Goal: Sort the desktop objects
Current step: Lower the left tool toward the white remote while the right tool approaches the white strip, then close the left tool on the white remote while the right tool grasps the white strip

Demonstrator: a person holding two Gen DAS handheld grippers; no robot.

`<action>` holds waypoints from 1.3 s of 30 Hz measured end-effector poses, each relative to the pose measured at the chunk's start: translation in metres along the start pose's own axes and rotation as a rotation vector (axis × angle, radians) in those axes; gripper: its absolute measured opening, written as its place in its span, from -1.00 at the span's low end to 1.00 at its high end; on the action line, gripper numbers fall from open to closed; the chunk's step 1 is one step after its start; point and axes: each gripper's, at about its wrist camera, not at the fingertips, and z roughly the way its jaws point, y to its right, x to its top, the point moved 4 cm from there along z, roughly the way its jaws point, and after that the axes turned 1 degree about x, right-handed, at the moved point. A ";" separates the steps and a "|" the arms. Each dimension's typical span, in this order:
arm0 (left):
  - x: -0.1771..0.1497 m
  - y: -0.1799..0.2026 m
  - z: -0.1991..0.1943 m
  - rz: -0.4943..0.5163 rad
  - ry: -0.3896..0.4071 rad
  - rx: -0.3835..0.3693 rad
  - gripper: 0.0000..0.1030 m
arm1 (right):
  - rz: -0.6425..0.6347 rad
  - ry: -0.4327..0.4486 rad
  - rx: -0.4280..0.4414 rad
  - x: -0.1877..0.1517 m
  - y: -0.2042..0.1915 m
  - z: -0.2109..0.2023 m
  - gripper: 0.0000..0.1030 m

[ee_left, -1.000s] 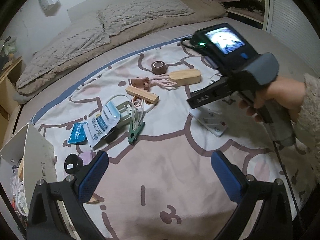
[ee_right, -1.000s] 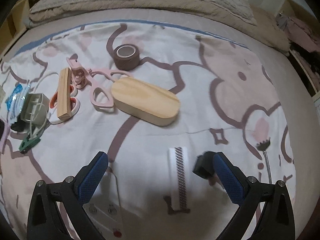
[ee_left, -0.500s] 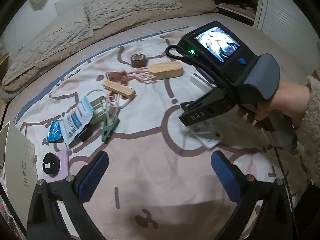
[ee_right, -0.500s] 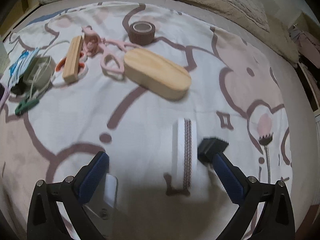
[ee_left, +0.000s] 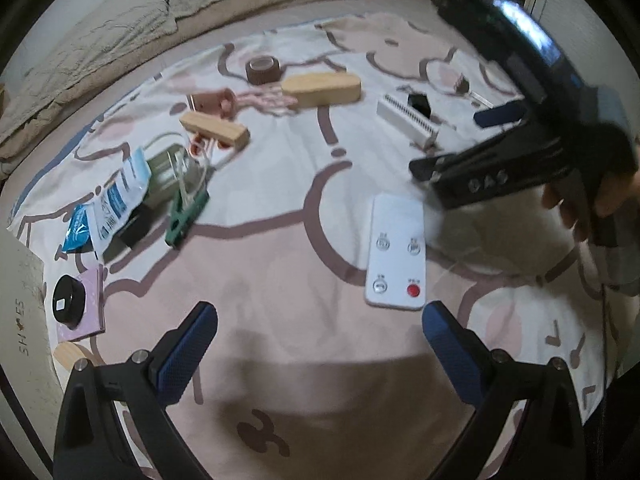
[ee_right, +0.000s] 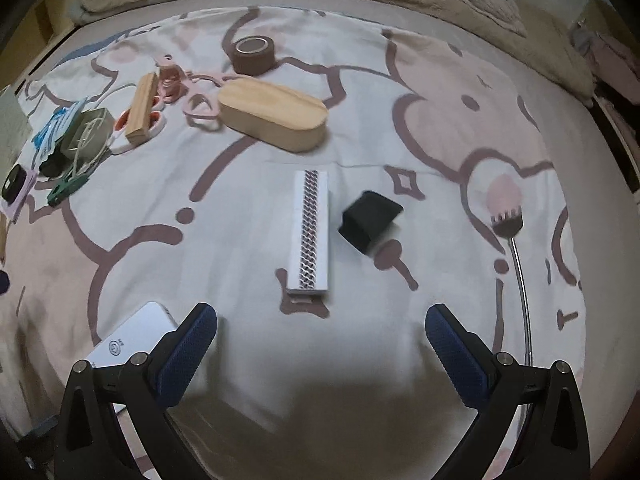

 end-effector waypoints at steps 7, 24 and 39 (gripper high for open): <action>-0.010 -0.003 0.017 0.033 -0.067 0.053 1.00 | -0.026 -0.004 -0.009 -0.001 -0.003 0.006 1.00; -0.032 -0.038 0.030 -0.004 -0.168 0.124 1.00 | -0.177 -0.060 0.083 -0.015 -0.053 0.002 1.00; -0.051 -0.106 0.016 -0.158 -0.227 0.284 0.99 | -0.310 -0.063 0.144 -0.019 -0.115 -0.006 1.00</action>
